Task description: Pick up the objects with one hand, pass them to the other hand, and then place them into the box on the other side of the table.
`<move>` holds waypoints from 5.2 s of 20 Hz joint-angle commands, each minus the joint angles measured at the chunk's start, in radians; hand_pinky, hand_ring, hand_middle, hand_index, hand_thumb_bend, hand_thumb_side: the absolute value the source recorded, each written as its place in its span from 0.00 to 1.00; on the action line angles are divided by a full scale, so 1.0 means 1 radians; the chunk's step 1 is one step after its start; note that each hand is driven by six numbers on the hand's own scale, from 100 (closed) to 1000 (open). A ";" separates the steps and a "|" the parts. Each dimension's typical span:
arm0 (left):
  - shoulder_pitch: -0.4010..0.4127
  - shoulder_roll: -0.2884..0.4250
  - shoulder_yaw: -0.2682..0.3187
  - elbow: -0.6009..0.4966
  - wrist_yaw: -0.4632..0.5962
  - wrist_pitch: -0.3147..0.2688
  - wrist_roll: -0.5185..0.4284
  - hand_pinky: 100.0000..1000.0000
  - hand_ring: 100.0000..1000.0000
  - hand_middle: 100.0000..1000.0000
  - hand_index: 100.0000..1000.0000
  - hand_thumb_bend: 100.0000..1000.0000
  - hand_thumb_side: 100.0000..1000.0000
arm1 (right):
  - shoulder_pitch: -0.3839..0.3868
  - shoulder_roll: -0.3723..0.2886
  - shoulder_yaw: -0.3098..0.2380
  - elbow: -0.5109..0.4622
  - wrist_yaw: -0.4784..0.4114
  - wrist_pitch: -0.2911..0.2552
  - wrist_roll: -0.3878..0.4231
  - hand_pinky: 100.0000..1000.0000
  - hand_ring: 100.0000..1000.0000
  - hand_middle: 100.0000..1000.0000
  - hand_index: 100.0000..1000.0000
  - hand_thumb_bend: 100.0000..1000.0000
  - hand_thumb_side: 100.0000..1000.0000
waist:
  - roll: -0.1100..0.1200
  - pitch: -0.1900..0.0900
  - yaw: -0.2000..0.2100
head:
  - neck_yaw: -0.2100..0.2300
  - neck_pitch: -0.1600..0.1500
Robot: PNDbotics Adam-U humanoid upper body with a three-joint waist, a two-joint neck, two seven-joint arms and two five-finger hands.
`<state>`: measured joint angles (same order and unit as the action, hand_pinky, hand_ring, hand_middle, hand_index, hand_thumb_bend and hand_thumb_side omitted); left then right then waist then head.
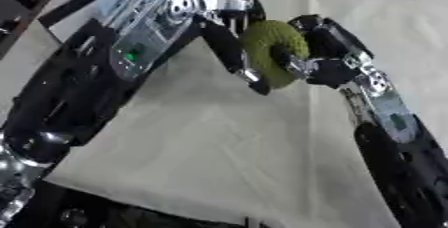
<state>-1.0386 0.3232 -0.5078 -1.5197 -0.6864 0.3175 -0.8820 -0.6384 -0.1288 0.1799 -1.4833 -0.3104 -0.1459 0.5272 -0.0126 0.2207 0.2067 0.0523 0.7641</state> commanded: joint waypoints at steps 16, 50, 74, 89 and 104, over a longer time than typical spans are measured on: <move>-0.014 0.002 0.022 -0.020 0.060 0.119 0.019 0.65 0.50 0.39 0.41 0.23 0.00 | -0.013 -0.010 -0.001 -0.020 0.003 0.009 -0.015 0.44 0.33 0.14 0.26 0.18 0.00 | -0.001 -0.013 0.000 | -0.016 0.006; 0.004 0.015 0.031 -0.100 0.226 0.330 0.264 0.54 0.37 0.24 0.30 0.46 0.00 | -0.004 -0.020 -0.035 0.015 0.165 0.084 -0.297 0.61 0.67 0.59 0.69 0.79 0.14 | -0.008 -0.013 -0.002 | -0.022 -0.001; 0.021 0.030 0.083 -0.171 0.377 0.417 0.411 0.55 0.35 0.22 0.28 0.35 0.00 | 0.007 -0.038 -0.086 0.086 0.189 0.078 -0.443 0.65 0.77 0.71 0.81 0.66 0.55 | -0.008 -0.015 -0.009 | -0.032 -0.009; 0.055 0.078 0.152 -0.231 0.541 0.434 0.484 0.51 0.35 0.21 0.28 0.29 0.00 | 0.019 -0.085 -0.113 0.135 0.235 0.089 -0.491 0.65 0.77 0.70 0.81 0.66 0.48 | -0.005 -0.018 -0.010 | -0.030 -0.008; 0.085 0.173 0.198 -0.234 0.587 0.431 0.545 0.51 0.35 0.21 0.28 0.31 0.00 | -0.011 -0.199 -0.182 0.170 0.145 0.117 -0.612 0.64 0.77 0.68 0.78 0.67 0.31 | 0.002 -0.016 -0.014 | -0.014 -0.005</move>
<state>-0.9390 0.4625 -0.3302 -1.7527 -0.1058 0.7456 -0.3368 -0.6279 -0.2965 0.0089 -1.2849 -0.1510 -0.0253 -0.0774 -0.0142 0.2228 0.1924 0.0335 0.7581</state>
